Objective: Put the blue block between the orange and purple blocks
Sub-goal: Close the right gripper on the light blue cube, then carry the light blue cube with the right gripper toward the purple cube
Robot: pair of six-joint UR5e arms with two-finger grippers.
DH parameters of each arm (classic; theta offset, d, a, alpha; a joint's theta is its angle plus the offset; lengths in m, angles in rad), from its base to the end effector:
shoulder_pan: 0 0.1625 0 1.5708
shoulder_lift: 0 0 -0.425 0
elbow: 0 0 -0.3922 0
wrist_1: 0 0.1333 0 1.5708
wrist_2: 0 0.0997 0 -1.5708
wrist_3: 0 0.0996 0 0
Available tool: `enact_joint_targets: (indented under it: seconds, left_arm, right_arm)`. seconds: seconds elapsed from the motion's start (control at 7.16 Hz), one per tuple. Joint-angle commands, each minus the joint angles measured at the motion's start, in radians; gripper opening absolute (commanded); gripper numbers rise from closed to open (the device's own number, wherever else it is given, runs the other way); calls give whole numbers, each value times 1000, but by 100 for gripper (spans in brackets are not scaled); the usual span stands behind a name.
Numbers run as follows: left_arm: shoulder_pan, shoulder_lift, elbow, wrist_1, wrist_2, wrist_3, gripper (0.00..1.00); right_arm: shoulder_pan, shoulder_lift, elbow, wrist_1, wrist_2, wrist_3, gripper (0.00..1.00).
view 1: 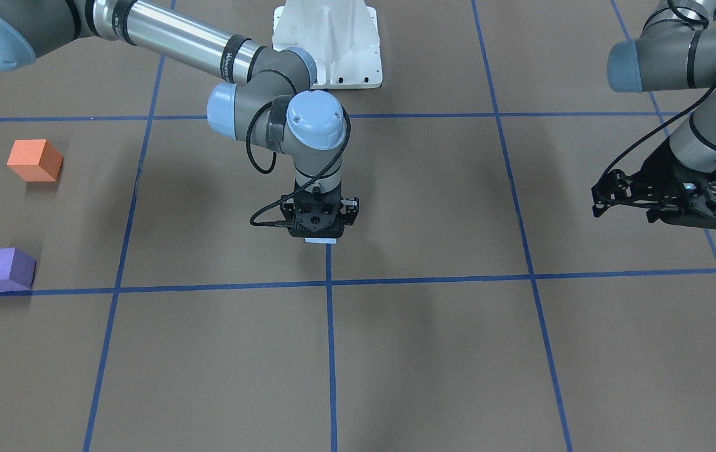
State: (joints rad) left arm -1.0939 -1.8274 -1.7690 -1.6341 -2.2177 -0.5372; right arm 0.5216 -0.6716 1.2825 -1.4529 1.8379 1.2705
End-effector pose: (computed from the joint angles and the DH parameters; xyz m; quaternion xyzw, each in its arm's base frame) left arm 0.2040 -0.5544 0.4210 0.0631 0.3865 0.0538 0.9185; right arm -0.6336 -0.4876 0.2073 0.0270 -0.3735 0.0551 0.9256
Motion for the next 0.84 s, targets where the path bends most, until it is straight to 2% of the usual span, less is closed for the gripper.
enact_joint_targets:
  seconds: [0.0,0.28,0.42,0.7]
  left_arm:
    - [-1,0,0,-1,0,0,100]
    - [-3,0,-1,-1,-2,0,100]
    - [-3,2,-4,-1,-2,0,100]
    - [-3,13,-12,-1,-4,0,100]
  right_arm:
    - [3,-2,90,-88,49,15,0]
    - [44,-60,380,-377,54,-26,0]
    - [99,-174,564,-423,55,-149,0]
    - [191,-307,685,-417,90,-224,0]
